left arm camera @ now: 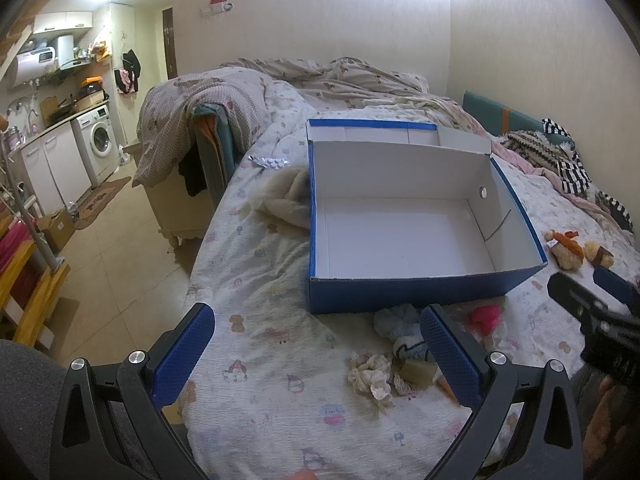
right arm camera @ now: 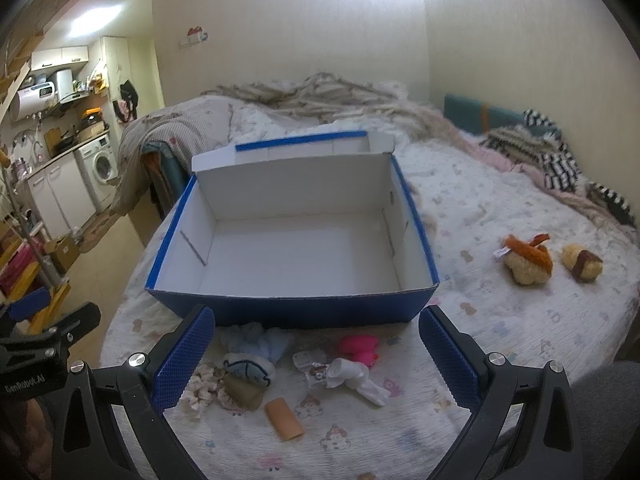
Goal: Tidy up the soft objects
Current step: 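Grasp the cream lace scrunchie with the left tool while the right tool grasps the white sock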
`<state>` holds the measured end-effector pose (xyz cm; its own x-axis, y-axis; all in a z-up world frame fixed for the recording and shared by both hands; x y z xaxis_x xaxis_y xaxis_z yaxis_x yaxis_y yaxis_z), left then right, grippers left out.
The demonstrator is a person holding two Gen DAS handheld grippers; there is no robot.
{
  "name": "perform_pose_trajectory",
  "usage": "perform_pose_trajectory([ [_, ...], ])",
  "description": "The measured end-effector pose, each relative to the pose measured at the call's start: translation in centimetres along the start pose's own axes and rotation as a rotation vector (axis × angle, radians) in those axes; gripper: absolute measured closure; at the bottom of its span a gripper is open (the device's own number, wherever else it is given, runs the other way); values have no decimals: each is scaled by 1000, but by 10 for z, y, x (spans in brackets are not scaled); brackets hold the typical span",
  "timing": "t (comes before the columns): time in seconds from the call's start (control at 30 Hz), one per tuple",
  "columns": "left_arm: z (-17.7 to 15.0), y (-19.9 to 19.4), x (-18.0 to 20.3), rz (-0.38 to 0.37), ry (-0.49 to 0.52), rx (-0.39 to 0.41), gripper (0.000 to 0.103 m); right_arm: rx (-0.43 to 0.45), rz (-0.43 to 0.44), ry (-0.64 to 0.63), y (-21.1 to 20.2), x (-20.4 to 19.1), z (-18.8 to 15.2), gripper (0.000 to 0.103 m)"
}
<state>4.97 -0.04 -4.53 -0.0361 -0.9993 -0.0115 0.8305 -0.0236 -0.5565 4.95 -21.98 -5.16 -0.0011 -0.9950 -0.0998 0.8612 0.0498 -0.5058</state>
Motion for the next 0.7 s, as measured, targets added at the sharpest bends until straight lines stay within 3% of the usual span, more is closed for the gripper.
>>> perform_pose_trajectory([
  [0.17, -1, 4, -8, 32, 30, -47, 0, -121, 39, 80, 13, 27, 0, 0],
  [0.3, -6, 23, -24, 23, -17, -161, 0, -256, 31, 45, 32, 44, -9, 0],
  [0.4, -13, 43, -36, 40, -47, -259, 0, -308, 12, 8, 45, 53, -15, 0],
  [0.5, -28, 67, -41, 12, -110, -383, 3, -369, 37, 94, 58, 61, -23, 0],
  [0.53, -35, 74, -42, 3, -133, -427, 9, -380, 44, 118, 61, 63, -26, 0],
  [0.6, -48, 88, -36, -27, -150, -515, 15, -396, 36, 138, 69, 64, -32, 0],
  [0.7, -65, 104, -17, -67, -146, -605, 16, -423, 25, 154, 77, 67, -40, 0],
])
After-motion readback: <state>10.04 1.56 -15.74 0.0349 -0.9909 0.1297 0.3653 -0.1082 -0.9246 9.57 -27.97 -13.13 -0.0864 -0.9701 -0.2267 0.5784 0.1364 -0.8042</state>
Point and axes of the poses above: each gripper's, at about its wrist camera, not at the fingertips, and y roughly the way its jaws point, x to its right, z to its top, the point moved 7 cm from there along y, roughly the way its jaws point, and after that the axes turned 6 degrees about x, right-handed, at the moved point
